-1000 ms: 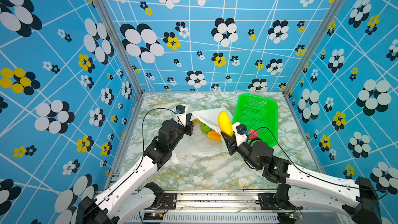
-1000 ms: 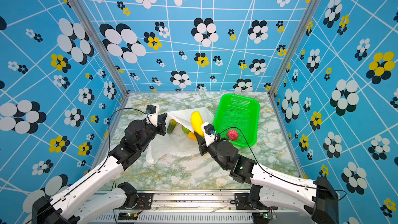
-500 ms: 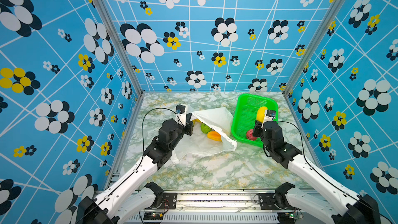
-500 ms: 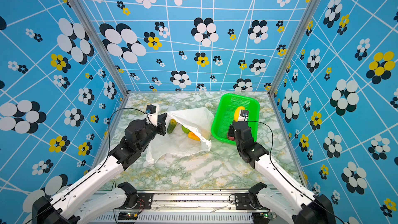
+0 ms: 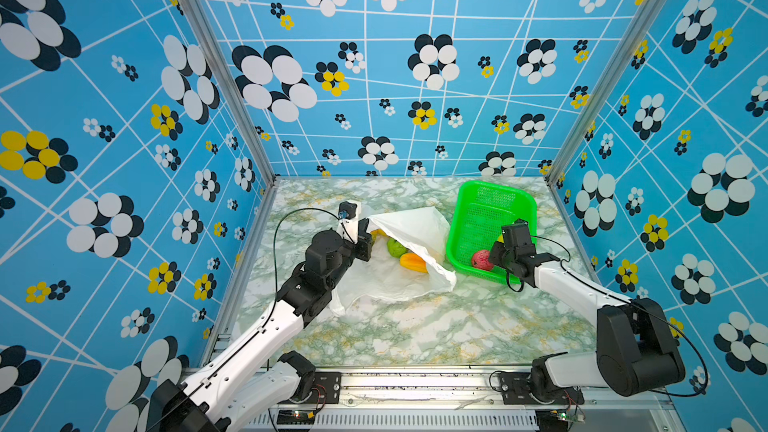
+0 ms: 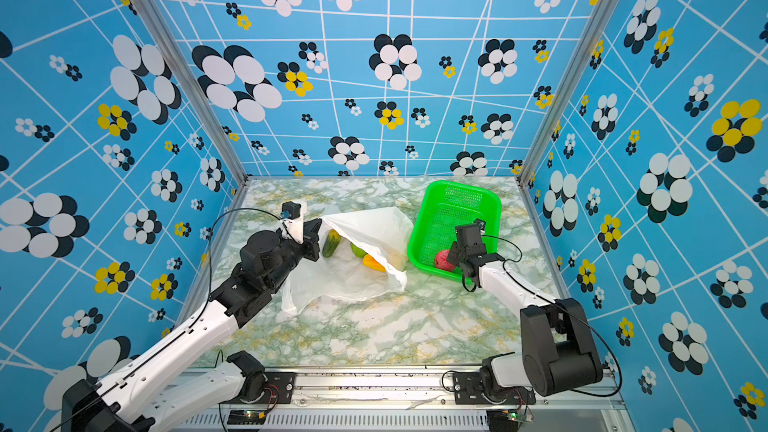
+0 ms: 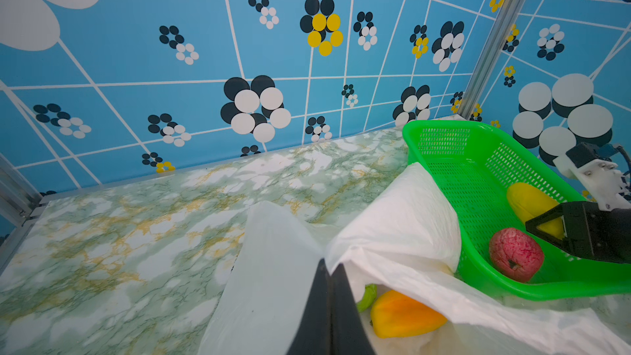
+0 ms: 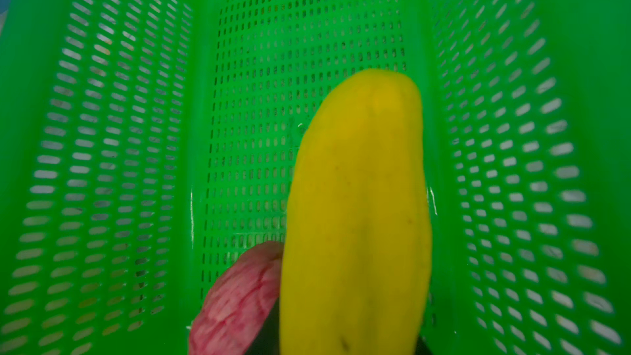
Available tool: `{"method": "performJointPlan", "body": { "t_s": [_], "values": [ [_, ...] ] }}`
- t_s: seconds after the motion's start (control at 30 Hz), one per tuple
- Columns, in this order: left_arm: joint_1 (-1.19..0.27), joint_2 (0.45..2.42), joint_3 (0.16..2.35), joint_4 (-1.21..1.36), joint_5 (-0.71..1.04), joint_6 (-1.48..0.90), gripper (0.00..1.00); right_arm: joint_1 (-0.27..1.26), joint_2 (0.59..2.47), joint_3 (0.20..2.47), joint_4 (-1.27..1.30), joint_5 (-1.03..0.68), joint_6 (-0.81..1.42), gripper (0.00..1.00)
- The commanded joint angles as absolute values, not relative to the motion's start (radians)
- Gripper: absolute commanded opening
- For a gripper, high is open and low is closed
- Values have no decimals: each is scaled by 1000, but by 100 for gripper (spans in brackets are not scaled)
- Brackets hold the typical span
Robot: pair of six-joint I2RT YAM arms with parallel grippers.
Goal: Untie the knot of the plastic bag and take out the fruit
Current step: 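Lower the yellow fruit into the basket and open the right gripper, then move the open right gripper back over the bag opening and lower inside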
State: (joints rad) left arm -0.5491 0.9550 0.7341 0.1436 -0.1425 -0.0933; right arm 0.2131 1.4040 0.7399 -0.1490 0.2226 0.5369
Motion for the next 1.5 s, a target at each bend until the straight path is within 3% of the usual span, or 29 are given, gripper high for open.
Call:
{"method": "performJointPlan", "body": {
  "t_s": [0.0, 0.3, 0.53, 0.8, 1.17, 1.23, 1.47],
  "values": [
    [-540, 940, 755, 139, -130, -106, 0, 202, 1416, 745, -171, 235, 556, 30],
    [-540, 936, 752, 140, -132, -106, 0, 196, 1380, 718, -170, 249, 552, 59],
    [-540, 943, 760, 141, -129, -106, 0, 197, 1270, 673, -149, 207, 525, 63],
    [-540, 953, 756, 190, -50, -108, 0, 262, 984, 604, -108, 122, 456, 58],
    [-545, 922, 727, 257, -203, -253, 0, 458, 687, 582, -25, -110, 320, 50],
    [-544, 933, 762, 188, -256, -304, 0, 540, 652, 582, 1, -138, 277, 41],
    [-543, 963, 847, 37, -341, -357, 0, 948, 760, 696, -11, -45, 85, 37]
  ]
}}
